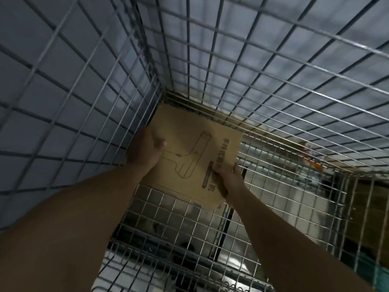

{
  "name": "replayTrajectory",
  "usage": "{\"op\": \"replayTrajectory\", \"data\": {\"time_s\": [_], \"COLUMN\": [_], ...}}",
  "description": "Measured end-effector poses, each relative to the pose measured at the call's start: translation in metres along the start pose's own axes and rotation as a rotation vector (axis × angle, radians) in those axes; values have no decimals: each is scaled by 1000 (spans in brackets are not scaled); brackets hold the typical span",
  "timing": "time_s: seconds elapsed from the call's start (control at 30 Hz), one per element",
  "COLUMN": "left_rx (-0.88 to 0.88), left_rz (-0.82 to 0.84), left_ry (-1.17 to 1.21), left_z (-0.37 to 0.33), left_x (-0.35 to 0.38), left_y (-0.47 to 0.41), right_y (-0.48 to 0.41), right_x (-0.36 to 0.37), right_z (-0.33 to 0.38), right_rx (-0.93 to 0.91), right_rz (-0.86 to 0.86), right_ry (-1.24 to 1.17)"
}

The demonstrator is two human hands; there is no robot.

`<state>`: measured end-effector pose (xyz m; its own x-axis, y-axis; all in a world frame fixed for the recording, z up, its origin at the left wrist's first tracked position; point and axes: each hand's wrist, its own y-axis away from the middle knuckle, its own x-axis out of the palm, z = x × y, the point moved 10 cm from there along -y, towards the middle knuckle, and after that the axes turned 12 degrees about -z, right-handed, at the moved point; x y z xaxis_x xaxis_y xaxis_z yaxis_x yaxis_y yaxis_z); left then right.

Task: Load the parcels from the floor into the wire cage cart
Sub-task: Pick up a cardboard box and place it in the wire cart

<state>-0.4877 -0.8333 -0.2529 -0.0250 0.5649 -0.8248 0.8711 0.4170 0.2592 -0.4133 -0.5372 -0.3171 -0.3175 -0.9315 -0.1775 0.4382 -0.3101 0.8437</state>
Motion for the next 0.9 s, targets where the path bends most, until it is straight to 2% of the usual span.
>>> {"op": "replayTrajectory", "data": {"time_s": [0.03, 0.1, 0.13, 0.2, 0.27, 0.37, 0.7, 0.8, 0.9], "left_rx": [60, 295, 434, 532, 480, 464, 481, 473, 461], "left_rz": [-4, 7, 37, 169, 279, 331, 319, 323, 270], "left_ry": [-86, -157, -161, -206, -307, -442, -454, -529, -608], "left_z": [4, -6, -15, -19, -15, -8, -22, -35, -57], "left_x": [8, 27, 39, 71, 97, 116, 111, 100, 76], "left_y": [0, 8, 20, 45, 59, 59, 37, 42, 47], "right_y": [-8, -16, -18, -20, -23, -25, -40, -28, 1], "right_x": [4, 4, 2, -1, -3, 0, 3, -1, -13], "right_z": [-2, -4, -6, -9, -10, -10, 3, 14, 47], "right_rx": [-20, -47, -55, -75, -91, -76, -111, -175, -354], "right_rz": [-9, -35, -52, -102, -153, -179, -167, -166, -199], "right_ry": [-7, -13, -18, -10, 24, 7, 67, 280, 754]}}
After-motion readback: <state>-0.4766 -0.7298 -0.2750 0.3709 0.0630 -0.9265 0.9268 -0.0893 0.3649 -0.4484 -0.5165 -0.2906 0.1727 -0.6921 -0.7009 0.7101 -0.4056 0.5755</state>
